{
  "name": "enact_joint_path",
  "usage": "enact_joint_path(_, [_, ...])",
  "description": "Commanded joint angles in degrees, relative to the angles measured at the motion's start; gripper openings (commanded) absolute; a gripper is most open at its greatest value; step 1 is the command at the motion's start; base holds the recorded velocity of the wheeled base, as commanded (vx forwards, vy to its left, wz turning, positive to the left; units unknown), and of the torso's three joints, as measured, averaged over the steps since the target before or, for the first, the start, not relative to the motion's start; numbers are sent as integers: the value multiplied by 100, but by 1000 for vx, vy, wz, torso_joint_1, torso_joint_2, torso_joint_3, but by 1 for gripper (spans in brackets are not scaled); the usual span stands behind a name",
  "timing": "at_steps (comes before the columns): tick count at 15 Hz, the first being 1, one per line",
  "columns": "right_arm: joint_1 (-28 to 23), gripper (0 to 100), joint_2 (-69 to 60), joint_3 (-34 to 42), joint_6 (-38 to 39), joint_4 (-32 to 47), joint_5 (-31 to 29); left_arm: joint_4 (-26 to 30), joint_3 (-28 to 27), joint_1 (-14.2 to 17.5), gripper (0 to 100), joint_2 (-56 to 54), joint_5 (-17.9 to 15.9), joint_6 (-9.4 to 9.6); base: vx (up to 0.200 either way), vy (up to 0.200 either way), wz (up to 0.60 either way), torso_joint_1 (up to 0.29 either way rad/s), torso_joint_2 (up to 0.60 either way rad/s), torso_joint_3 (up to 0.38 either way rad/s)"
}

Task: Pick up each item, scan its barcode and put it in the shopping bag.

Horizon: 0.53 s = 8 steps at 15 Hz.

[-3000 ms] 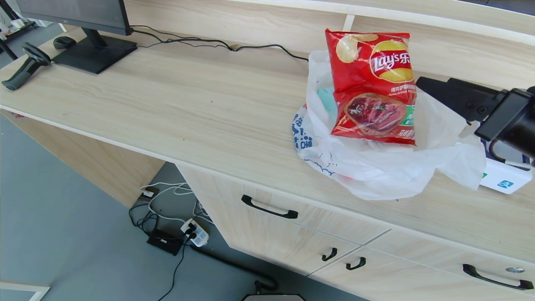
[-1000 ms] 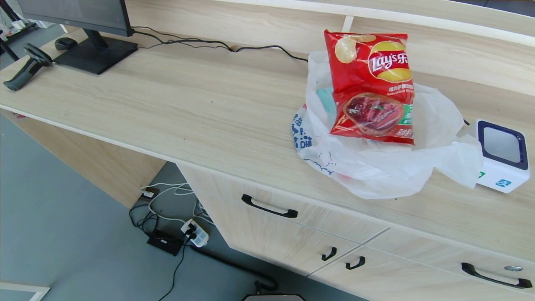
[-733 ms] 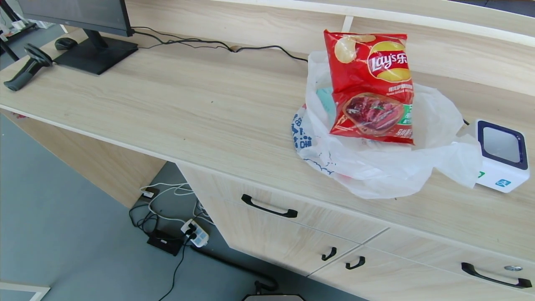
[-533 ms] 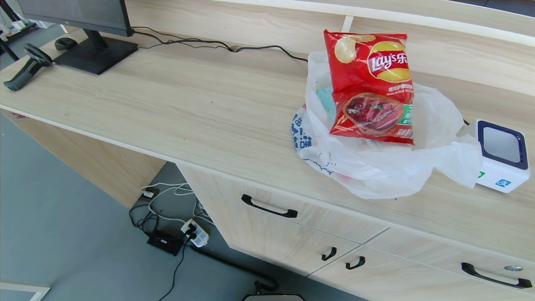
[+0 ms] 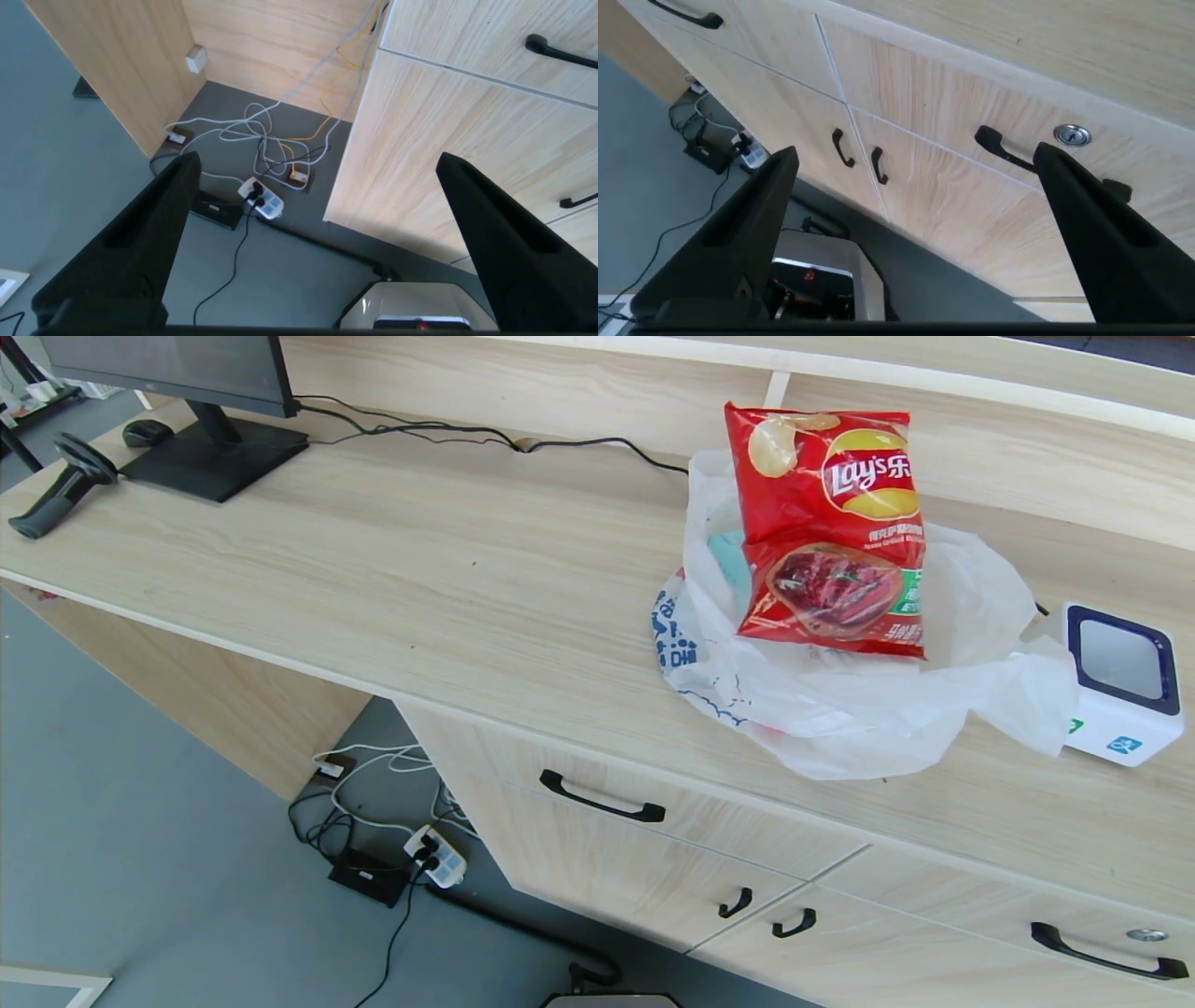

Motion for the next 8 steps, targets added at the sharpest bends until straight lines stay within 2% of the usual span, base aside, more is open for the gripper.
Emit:
enact_joint_path(1, [-21, 100, -74, -13, 56, 9, -135, -2, 0, 1, 100, 0, 7, 1, 0, 0, 0, 0, 0, 0])
enact_joint_path(3, [-162, 100, -250, 5, -173, -8, -162, -2, 0, 1, 100, 0, -2, 1, 0, 0, 0, 0, 0, 0])
enact_joint_path(8, [-276, 100, -523, 40, 3, 115, -355, -2, 0, 1, 100, 0, 7, 1, 0, 0, 0, 0, 0, 0])
